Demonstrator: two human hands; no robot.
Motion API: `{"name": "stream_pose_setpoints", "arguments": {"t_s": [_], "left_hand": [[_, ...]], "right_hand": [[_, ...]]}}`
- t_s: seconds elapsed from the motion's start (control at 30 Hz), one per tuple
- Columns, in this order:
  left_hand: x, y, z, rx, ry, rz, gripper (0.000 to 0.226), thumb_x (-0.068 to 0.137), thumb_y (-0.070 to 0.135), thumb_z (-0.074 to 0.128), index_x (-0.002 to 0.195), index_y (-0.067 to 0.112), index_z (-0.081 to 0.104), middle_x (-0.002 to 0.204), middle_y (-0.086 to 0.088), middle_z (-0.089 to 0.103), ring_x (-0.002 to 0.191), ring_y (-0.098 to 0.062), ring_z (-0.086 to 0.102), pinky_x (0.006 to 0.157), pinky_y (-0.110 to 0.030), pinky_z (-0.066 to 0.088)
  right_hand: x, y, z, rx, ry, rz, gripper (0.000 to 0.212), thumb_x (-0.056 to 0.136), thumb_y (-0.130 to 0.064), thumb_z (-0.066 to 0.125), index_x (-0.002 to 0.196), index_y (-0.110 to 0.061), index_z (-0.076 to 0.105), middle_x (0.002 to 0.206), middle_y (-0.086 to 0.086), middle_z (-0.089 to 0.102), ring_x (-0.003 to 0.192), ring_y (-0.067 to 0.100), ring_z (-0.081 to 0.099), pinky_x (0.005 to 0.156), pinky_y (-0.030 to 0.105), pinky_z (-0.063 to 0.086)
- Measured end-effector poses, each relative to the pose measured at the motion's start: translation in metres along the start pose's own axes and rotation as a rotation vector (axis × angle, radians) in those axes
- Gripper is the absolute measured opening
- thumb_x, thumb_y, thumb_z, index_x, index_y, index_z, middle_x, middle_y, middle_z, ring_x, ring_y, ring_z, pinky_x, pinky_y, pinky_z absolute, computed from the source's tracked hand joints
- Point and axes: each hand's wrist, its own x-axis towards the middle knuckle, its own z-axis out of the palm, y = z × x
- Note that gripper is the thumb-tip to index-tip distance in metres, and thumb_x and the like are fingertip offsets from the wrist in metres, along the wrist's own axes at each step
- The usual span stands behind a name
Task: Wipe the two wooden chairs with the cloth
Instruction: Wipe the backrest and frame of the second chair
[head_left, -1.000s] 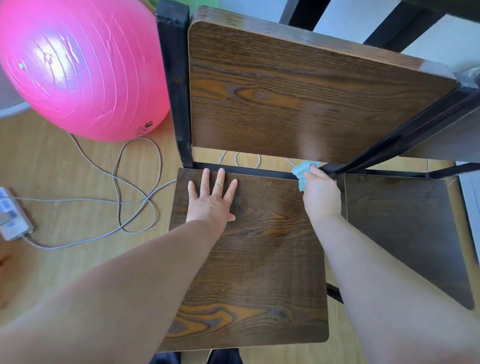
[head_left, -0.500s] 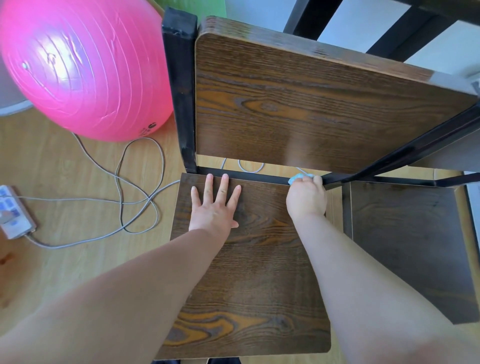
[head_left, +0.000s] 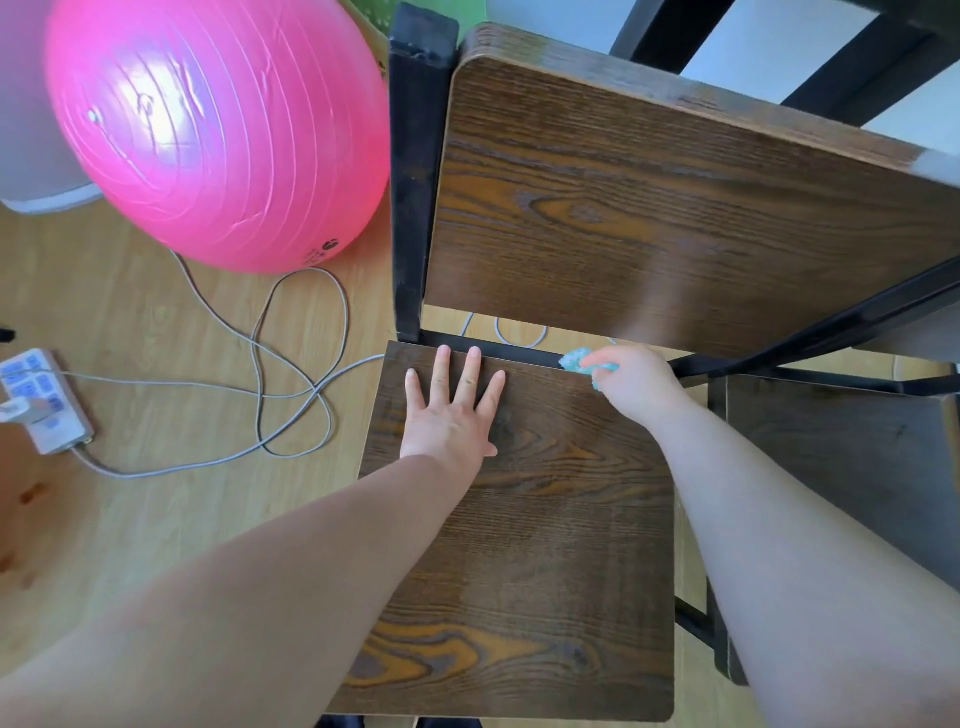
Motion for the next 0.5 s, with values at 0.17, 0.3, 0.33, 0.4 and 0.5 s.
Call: {"name": "stream_pose_setpoints", "arguments": {"t_s": [0.17, 0.3, 0.33, 0.4, 0.5], "left_hand": [[-0.002, -0.003, 0.003, -0.002, 0.041, 0.019, 0.086, 0.102, 0.053, 0.04, 0.154, 0.028, -0.023, 0.16, -0.009, -0.033, 0.144, -0.041, -0.032, 0.118, -0.065, -0.003], [-0.009, -0.012, 0.007, -0.003, 0.093, 0.047, 0.083, 0.102, 0.055, 0.037, 0.156, 0.026, -0.019, 0.161, -0.012, -0.029, 0.148, -0.038, -0.027, 0.122, -0.059, -0.002], [-0.013, -0.015, 0.008, -0.009, 0.105, 0.047, 0.084, 0.102, 0.055, 0.038, 0.156, 0.025, -0.019, 0.161, -0.013, -0.029, 0.148, -0.037, -0.026, 0.123, -0.056, -0.002], [-0.022, -0.022, 0.012, -0.036, 0.115, 0.028, 0.087, 0.1, 0.056, 0.039, 0.155, 0.023, -0.02, 0.161, -0.016, -0.029, 0.148, -0.037, -0.026, 0.123, -0.05, -0.003], [-0.039, -0.03, 0.021, -0.05, 0.099, -0.013, 0.093, 0.098, 0.058, 0.042, 0.154, 0.018, -0.022, 0.16, -0.018, -0.03, 0.147, -0.038, -0.028, 0.122, -0.048, -0.005]], "right_hand": [[0.003, -0.009, 0.001, 0.145, -0.088, -0.036, 0.029, 0.09, -0.027, 0.066, 0.116, -0.04, 0.065, 0.125, -0.003, 0.063, 0.11, 0.018, 0.059, 0.093, 0.032, 0.048], [0.008, -0.026, 0.008, 0.164, -0.115, -0.046, 0.017, 0.09, -0.035, 0.066, 0.105, -0.041, 0.065, 0.115, -0.004, 0.066, 0.102, 0.017, 0.062, 0.081, 0.03, 0.05], [0.01, -0.03, 0.008, 0.139, -0.12, -0.043, 0.015, 0.092, -0.037, 0.064, 0.106, -0.041, 0.065, 0.112, -0.003, 0.066, 0.098, 0.018, 0.061, 0.074, 0.028, 0.047], [0.012, -0.039, 0.008, 0.074, -0.146, -0.024, 0.012, 0.094, -0.039, 0.059, 0.104, -0.039, 0.066, 0.106, 0.0, 0.065, 0.088, 0.019, 0.06, 0.064, 0.027, 0.043], [0.013, -0.053, 0.006, 0.026, -0.189, 0.012, 0.012, 0.094, -0.036, 0.054, 0.1, -0.039, 0.065, 0.1, 0.0, 0.065, 0.076, 0.015, 0.055, 0.058, 0.025, 0.039]]}}
